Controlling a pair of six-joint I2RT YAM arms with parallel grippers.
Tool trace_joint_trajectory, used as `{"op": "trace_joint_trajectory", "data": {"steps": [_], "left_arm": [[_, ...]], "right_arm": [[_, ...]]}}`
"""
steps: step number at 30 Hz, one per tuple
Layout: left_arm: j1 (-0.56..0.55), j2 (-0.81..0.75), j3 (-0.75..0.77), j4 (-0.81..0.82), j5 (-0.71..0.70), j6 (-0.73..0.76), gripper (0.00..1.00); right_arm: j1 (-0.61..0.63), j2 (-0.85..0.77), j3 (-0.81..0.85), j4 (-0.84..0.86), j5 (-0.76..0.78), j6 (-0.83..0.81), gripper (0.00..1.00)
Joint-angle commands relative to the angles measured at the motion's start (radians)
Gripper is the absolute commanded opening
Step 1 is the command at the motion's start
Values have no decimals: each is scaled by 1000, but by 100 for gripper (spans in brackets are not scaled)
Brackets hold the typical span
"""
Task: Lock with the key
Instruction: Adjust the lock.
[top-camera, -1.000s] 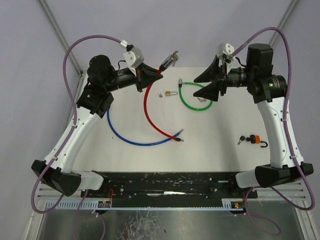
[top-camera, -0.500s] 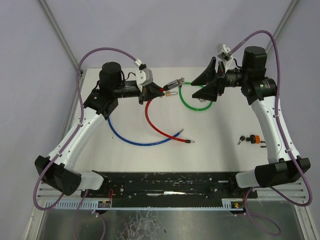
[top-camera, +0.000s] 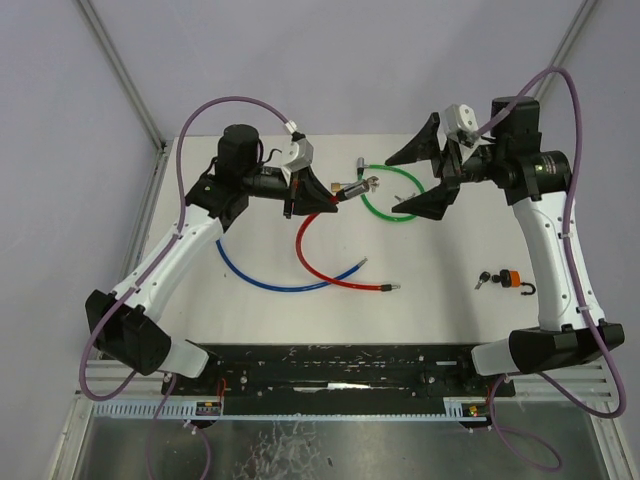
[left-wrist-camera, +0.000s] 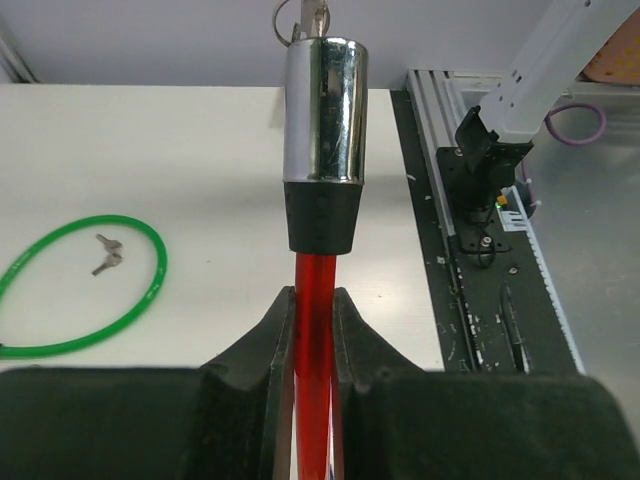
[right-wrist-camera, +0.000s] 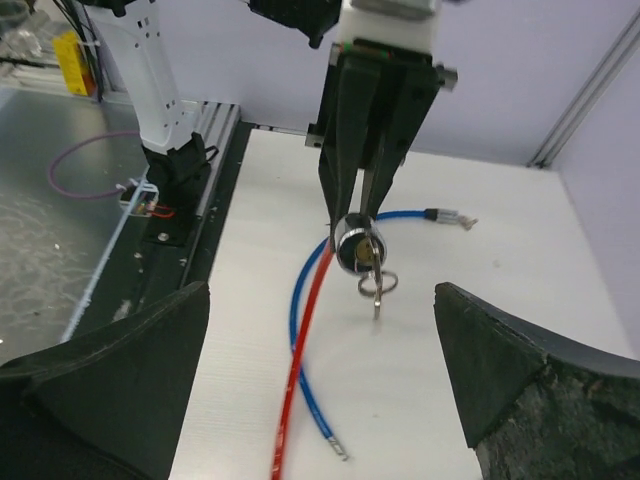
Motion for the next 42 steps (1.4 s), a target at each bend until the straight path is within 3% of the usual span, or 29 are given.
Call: {"op": "trace_joint_trajectory", "data": {"steps": [1,3,10,17,30,42], "left_arm": [[-16,2,28,71,33,-94,1],[-20,4,24,73,18,-101,0],[-37,7,6,99,10,-118,0],[-42,8,4,101,15,-117,1],[-53,14,2,107,14,-118,1],[-56,18,5,108,8,-116,1]], "right_arm": [[-1,32,128,-173,-57,-272,100],[12,51,155,-175,-59,-276,100],[152,83,178,-182,148,-331,99],[221,109,184,-221,285,-432,87],[236,108,191,-238,294,-456,64],[237,107,203,-240,270,-446,55]]}}
